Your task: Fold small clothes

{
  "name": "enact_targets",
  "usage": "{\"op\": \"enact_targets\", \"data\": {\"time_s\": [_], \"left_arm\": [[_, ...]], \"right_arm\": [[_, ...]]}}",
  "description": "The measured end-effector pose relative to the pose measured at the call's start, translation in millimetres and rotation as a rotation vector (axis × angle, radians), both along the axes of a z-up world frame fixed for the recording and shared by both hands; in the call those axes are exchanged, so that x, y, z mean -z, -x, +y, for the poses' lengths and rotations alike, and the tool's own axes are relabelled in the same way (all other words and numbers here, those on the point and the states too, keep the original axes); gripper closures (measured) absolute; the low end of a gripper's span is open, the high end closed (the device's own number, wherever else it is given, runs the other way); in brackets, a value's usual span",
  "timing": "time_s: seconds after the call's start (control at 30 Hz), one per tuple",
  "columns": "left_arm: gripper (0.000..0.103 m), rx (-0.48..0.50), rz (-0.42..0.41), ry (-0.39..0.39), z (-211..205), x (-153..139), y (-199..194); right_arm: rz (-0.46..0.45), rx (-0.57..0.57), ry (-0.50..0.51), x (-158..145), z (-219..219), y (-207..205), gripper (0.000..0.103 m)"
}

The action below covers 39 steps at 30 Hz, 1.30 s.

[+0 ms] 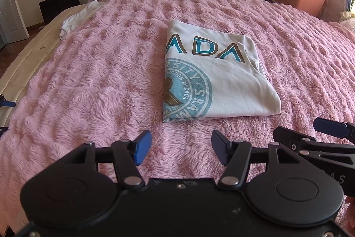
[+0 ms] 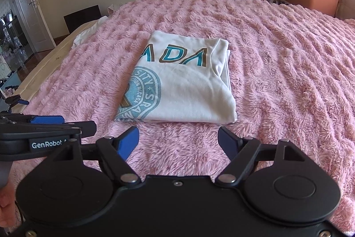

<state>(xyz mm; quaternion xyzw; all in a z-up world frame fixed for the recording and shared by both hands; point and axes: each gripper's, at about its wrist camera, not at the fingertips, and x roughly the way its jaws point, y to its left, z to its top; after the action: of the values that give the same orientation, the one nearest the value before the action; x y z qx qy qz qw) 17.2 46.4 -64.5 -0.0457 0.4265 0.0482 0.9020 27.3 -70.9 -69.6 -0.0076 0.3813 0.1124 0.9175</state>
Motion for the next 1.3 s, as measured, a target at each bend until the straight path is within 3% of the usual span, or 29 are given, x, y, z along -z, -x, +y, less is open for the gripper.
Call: {"op": "enact_targets", "data": {"time_s": [1.3], "left_arm": [[0.039,0.012,0.067,-0.019,0.1,14.7,-7.5]], "right_arm": [[0.012,-0.002,-0.007,1.7,0.8,-2.4,0.021]]}}
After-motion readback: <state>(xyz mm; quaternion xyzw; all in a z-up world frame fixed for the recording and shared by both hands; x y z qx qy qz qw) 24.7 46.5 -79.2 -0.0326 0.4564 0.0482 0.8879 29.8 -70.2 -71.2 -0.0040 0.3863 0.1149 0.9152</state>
